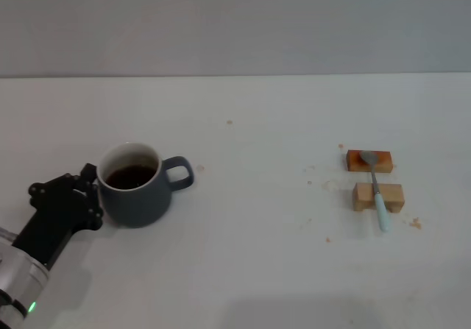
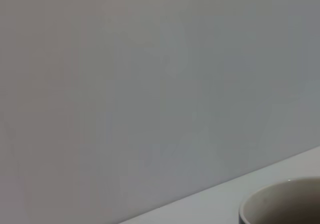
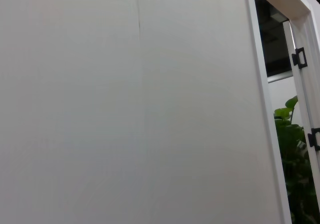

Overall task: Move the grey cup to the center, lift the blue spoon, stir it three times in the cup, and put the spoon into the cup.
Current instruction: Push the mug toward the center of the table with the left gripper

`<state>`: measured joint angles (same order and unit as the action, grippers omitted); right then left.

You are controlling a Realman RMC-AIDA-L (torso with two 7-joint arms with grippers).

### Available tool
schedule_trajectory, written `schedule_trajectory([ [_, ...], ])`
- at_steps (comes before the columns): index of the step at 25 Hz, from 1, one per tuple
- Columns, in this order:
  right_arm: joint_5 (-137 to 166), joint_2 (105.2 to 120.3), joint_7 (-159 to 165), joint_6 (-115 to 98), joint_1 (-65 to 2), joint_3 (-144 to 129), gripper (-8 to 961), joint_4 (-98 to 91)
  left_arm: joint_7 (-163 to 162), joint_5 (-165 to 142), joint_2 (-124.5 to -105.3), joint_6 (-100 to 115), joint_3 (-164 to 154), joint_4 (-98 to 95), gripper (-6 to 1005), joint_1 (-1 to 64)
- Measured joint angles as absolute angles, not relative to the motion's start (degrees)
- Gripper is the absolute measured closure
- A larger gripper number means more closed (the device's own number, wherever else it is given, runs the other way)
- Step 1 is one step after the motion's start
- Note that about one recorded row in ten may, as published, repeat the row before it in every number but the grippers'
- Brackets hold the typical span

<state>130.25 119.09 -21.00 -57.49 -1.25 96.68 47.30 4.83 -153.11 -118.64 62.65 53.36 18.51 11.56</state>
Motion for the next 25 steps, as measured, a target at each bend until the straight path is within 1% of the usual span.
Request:
schedule_trajectory([
  [8, 130.25, 119.09, -21.0, -57.48, -0.61, 96.1, 145, 48.25, 4.83, -152.96, -118.74, 62.68, 50.28, 20.27, 1001, 11.19],
  [14, 130.25, 119.09, -21.0, -57.5, 0.15, 96.01, 147, 48.49, 4.83, -152.58, -118.48, 62.68, 54.32, 20.1, 1001, 11.71],
  [17, 130.25, 119.15, -21.0, -57.64, 0.98, 95.88, 147, 48.89, 4.83, -152.57, -118.34, 62.4, 55.99, 19.04, 1001, 13.07],
  [18, 130.25, 119.16, -21.0, -57.8, 1.6, 95.59, 147, 49.03, 4.81, -152.58, -118.24, 61.82, 56.62, 17.59, 1001, 14.75],
  [20, 130.25, 119.17, -21.0, -57.83, 1.93, 95.46, 147, 49.17, 4.8, -152.58, -118.23, 61.42, 56.87, 17.0, 1001, 15.41],
  [23, 130.25, 119.26, -21.0, -57.89, 3.29, 95.24, 147, 49.87, 4.79, -152.58, -118.3, 58.73, 57.67, 15.12, 1001, 18.65],
  [25, 130.25, 119.31, -21.0, -57.95, 3.86, 95.19, 147, 50.25, 4.79, -152.58, -118.3, 58.12, 57.7, 14.92, 1001, 19.26],
])
